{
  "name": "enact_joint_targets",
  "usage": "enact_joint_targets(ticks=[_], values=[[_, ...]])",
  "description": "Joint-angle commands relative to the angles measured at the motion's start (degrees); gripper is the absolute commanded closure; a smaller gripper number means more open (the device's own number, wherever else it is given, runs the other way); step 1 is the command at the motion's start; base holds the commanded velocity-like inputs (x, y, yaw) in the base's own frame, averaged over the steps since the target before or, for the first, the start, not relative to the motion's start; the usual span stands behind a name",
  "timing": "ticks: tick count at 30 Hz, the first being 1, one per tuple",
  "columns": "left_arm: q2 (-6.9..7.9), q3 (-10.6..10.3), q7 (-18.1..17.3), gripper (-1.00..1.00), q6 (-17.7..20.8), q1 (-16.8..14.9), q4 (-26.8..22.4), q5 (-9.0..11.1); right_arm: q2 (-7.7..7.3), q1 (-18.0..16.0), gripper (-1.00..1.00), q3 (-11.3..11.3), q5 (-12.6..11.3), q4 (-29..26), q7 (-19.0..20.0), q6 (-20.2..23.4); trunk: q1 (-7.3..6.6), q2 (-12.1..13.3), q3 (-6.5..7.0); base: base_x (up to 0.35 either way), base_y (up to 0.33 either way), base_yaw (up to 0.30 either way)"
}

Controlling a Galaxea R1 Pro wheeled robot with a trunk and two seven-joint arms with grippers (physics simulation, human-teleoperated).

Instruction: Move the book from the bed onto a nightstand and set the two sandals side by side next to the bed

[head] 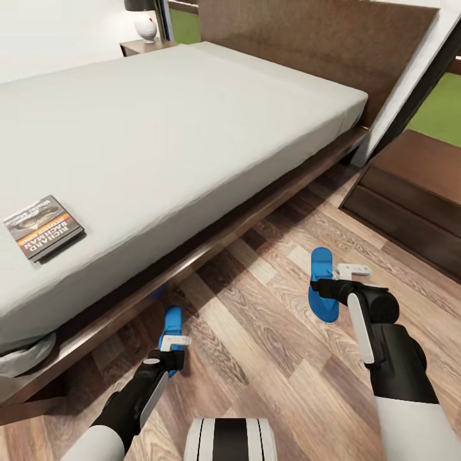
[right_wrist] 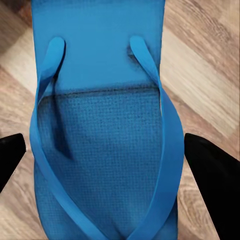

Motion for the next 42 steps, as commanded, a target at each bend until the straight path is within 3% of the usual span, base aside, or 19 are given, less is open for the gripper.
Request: enact_joint_targets(ticks=[1,14,34,42], values=[[0.03,-0.24,0.49,1.00,0.27,-0.01,-0.06,0.46,-0.03,-0.02,1.00,0.05,-0.30,-0.05,-0.40,0.23,0.00,-0.01,-0.01,0.147,-0.137,0.269],[-0.02,-0.24,0.49,1.00,0.30,-0.02,-0.04,0.39,-0.03,-0.02,1.00,0.00,-0.19,-0.05,-0.40,0.23,0.00,-0.01,0.39,0.201,-0.247,0.255],[0.03,-0.26,0.49,1.00,0.18,-0.01,-0.11,0.46,-0.03,-0.02,1.00,0.08,0.07,0.03,-0.38,0.23,0.00,-0.01,2.16,0.007,-0.016,0.081],[0.03,-0.33,0.41,1.00,0.26,0.00,-0.11,0.38,-0.03,-0.01,1.00,0.08,0.09,-0.02,-0.39,0.31,0.00,-0.01,2.88,0.000,-0.237,0.116]])
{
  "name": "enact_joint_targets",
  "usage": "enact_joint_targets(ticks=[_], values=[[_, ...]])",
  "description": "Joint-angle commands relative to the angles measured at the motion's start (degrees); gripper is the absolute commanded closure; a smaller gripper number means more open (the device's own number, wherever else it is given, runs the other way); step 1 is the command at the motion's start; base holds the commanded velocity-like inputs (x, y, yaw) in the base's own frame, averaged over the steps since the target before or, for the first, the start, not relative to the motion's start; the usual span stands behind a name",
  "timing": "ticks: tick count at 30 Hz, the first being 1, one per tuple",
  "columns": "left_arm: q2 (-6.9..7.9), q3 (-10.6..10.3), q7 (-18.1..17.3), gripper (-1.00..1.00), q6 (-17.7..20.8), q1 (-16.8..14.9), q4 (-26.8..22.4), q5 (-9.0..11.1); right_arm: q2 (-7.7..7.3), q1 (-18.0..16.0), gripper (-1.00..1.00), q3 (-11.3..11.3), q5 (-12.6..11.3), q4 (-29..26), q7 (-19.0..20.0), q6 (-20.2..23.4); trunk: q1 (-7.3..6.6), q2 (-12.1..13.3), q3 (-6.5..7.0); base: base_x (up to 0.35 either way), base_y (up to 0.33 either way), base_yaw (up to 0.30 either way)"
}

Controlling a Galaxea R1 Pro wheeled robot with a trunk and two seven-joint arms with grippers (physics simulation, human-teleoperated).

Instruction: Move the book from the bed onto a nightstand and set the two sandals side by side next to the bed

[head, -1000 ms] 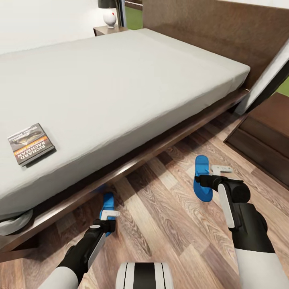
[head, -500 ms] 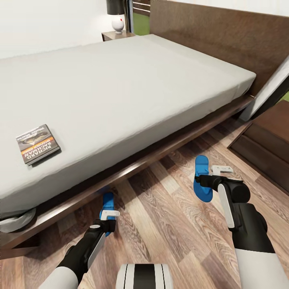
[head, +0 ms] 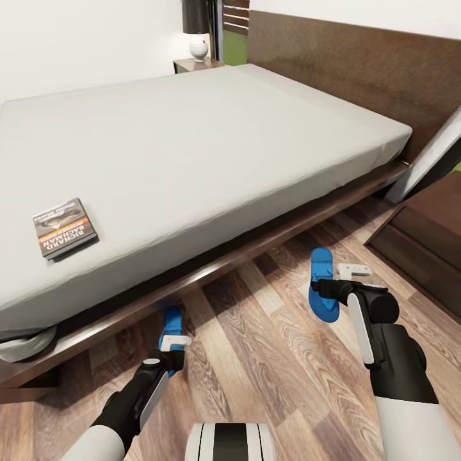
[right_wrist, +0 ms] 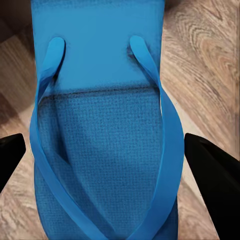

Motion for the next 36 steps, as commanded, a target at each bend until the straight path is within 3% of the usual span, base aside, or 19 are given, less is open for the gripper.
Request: enact_joint_targets(ticks=[1,16,29,36], values=[[0.03,-0.22,0.49,1.00,0.29,-0.01,-0.09,0.47,-0.03,-0.01,1.00,0.03,-0.26,-0.03,-0.38,0.22,-0.01,-0.01,0.05,0.000,-0.280,0.146],[0.03,-0.22,0.49,1.00,0.21,-0.02,-0.09,0.47,-0.03,-0.02,1.00,0.03,-0.22,0.01,-0.39,0.25,-0.01,-0.01,1.32,0.000,-0.074,0.148],[0.03,-0.22,0.49,1.00,0.21,-0.04,-0.09,0.47,-0.03,-0.02,1.00,0.11,-0.32,0.39,-0.33,0.42,-0.01,-0.01,1.34,0.000,0.000,0.003],[0.03,-0.22,0.49,1.00,0.25,-0.03,-0.09,0.54,-0.01,-0.02,1.00,0.40,-0.36,9.19,-0.30,0.75,-0.01,-0.01,1.34,0.000,0.000,0.000]])
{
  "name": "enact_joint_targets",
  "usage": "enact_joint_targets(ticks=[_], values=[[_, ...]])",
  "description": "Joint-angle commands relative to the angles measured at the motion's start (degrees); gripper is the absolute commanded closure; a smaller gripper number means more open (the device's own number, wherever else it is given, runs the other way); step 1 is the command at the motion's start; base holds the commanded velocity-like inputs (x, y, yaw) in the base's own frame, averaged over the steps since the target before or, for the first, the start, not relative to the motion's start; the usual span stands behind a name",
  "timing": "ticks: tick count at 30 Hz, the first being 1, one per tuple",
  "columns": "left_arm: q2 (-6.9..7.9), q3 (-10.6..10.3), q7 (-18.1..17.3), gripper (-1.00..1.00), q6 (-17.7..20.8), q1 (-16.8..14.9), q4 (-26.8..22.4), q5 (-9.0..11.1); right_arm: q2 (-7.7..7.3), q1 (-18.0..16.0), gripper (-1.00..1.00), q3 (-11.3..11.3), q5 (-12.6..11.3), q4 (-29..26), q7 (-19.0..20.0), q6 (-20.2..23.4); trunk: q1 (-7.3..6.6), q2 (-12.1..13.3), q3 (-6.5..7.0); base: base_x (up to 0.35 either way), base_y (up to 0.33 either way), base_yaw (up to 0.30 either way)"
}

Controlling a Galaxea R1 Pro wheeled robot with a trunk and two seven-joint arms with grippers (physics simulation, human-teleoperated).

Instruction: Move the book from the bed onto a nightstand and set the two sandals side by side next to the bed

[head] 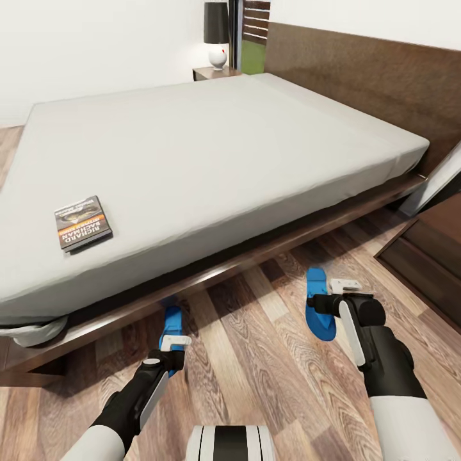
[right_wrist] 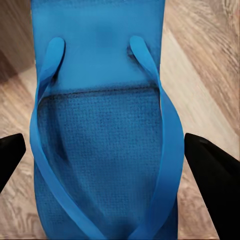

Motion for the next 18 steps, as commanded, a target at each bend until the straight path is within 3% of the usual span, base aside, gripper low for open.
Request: enact_joint_targets(ticks=[1,6,11,18], values=[[0.04,-0.24,0.49,1.00,0.28,-0.02,-0.09,0.46,-0.02,-0.03,1.00,0.05,-0.27,0.24,-0.38,0.23,-0.01,-0.02,-0.04,0.000,0.000,0.000],[0.04,-0.21,0.52,1.00,0.31,-0.02,-0.09,0.57,-0.03,-0.03,1.00,0.10,-0.23,0.72,-0.41,0.23,-0.01,-0.02,-0.04,0.007,-0.016,0.000],[0.04,-0.23,0.53,1.00,0.32,-0.03,-0.09,0.57,-0.03,-0.03,1.00,0.11,-0.23,0.64,-0.40,0.23,-0.01,-0.02,-0.04,0.080,-0.204,0.005],[0.04,-0.24,0.52,1.00,0.32,-0.01,-0.09,0.57,-0.03,-0.03,1.00,0.11,-0.19,0.47,-0.43,0.15,-0.01,-0.02,-0.04,0.057,-0.143,0.206]])
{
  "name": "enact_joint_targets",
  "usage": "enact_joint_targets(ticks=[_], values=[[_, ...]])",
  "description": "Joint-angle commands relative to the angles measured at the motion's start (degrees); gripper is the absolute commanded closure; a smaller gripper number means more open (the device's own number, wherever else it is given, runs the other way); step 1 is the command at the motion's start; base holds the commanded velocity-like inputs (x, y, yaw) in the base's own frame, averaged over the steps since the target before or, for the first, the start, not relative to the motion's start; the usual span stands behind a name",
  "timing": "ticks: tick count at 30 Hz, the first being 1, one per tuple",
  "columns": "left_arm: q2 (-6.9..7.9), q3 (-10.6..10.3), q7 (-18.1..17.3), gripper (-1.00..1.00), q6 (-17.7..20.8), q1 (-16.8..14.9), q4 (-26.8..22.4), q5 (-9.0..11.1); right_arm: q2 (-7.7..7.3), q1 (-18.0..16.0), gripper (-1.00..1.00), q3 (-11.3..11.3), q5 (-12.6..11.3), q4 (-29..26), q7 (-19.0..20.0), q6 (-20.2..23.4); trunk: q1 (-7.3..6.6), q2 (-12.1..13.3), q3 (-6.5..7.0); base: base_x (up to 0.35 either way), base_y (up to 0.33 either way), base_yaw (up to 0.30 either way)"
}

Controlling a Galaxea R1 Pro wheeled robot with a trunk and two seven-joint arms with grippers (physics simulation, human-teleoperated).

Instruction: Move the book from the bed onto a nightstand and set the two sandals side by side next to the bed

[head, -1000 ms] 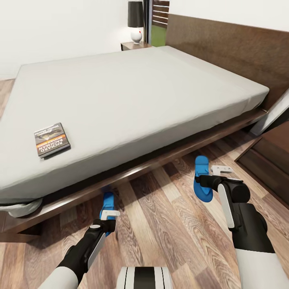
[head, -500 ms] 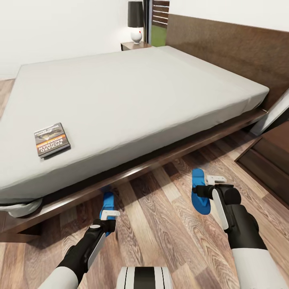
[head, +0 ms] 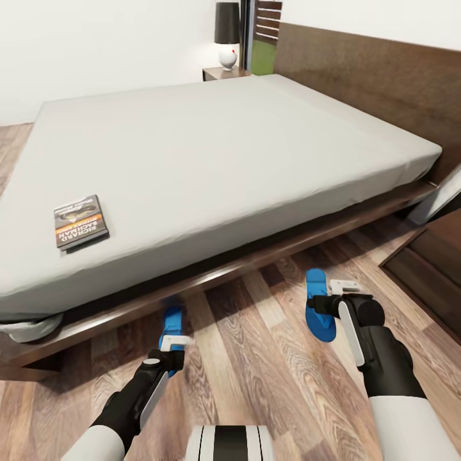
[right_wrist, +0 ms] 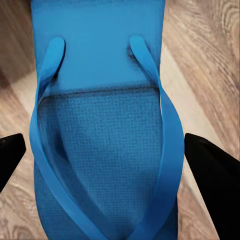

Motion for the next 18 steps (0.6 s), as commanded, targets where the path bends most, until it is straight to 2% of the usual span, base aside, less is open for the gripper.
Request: enact_joint_targets(ticks=[1,7,14,18], values=[[0.03,-0.24,0.52,1.00,0.26,-0.04,-0.07,0.47,-0.02,-0.01,1.00,0.03,-0.33,-0.08,-0.37,0.22,-0.01,-0.02,-0.04,0.004,-0.009,0.271],[0.03,-0.23,0.48,1.00,0.26,-0.05,-0.07,0.47,-0.02,-0.01,1.00,0.08,-0.33,-0.13,-0.39,0.22,-0.01,-0.02,-0.04,0.001,-0.002,0.243],[0.03,-0.20,0.50,1.00,0.26,-0.05,-0.07,0.47,-0.02,-0.01,1.00,0.03,-0.35,-0.22,-0.38,0.14,-0.01,-0.02,-0.04,0.001,-0.003,0.011],[0.03,-0.24,0.53,1.00,0.26,-0.05,-0.07,0.47,-0.02,-0.01,1.00,0.08,-0.35,-0.62,-0.37,0.14,-0.01,-0.02,-0.04,0.058,-0.174,0.062]])
